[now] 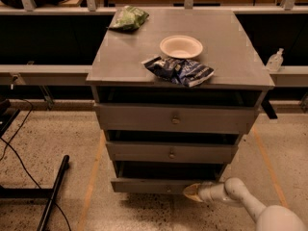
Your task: Close bottom drawer
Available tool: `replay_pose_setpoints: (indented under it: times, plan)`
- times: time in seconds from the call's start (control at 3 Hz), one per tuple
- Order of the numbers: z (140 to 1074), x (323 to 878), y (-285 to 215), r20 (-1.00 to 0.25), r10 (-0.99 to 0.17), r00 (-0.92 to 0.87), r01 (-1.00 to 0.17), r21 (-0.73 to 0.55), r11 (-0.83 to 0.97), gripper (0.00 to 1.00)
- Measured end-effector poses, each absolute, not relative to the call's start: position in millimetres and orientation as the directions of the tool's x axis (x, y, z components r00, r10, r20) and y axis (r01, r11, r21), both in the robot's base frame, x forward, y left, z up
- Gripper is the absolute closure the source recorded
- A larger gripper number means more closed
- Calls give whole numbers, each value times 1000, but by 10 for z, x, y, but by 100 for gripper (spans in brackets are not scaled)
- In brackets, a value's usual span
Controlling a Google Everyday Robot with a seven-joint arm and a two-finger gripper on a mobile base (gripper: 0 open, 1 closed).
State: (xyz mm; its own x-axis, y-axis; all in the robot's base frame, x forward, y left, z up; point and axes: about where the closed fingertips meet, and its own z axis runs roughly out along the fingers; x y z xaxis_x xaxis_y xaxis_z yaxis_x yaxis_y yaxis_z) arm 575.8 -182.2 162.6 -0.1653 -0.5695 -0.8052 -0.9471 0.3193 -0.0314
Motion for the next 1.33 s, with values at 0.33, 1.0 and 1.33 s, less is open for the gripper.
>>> replay_pose_setpoints:
  times: [0.33, 1.0, 1.33]
  plan:
    - [1642, 5873, -1779, -805, -572, -157, -948, -39, 315, 100]
    - [1670, 6044, -1729, -803, -576, -150, -949, -46, 312, 100]
    - [1698, 6232, -1637, -801, -581, -145, -950, -51, 308, 100]
